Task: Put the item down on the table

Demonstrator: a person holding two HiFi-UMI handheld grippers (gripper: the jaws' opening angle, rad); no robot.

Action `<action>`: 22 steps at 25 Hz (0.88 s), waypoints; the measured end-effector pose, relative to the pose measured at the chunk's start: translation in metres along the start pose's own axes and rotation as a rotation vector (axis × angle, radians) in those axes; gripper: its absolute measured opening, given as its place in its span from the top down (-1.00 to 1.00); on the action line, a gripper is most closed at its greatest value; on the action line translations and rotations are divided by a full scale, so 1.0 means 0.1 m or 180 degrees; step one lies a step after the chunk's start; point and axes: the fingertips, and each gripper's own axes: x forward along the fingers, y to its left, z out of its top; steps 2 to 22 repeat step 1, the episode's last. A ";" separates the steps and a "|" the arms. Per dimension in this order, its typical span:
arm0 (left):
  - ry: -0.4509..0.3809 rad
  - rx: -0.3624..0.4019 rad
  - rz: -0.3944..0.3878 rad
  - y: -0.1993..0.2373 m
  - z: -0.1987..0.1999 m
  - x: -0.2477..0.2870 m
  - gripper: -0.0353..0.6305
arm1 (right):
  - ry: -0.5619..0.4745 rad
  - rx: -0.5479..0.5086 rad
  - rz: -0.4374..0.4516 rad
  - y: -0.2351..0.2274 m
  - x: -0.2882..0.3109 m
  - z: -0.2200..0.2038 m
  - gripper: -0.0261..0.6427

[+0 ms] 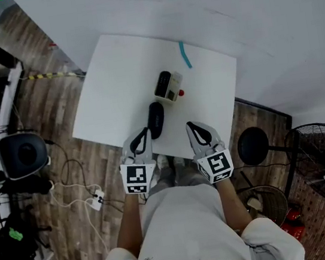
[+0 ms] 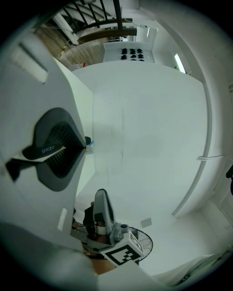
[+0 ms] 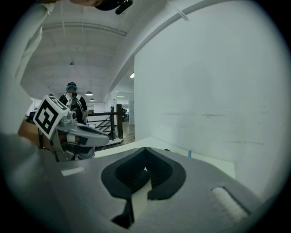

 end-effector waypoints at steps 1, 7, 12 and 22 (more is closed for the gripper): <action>0.0001 0.0000 -0.0001 0.00 0.00 0.02 0.84 | 0.0001 -0.0002 0.0006 -0.01 0.01 0.00 0.91; 0.0001 0.0000 -0.0001 0.00 0.00 0.02 0.84 | 0.0001 -0.0002 0.0006 -0.01 0.01 0.00 0.91; 0.0001 0.0000 -0.0001 0.00 0.00 0.02 0.84 | 0.0001 -0.0002 0.0006 -0.01 0.01 0.00 0.91; 0.0001 0.0000 -0.0001 0.00 0.00 0.02 0.84 | 0.0001 -0.0002 0.0006 -0.01 0.01 0.00 0.91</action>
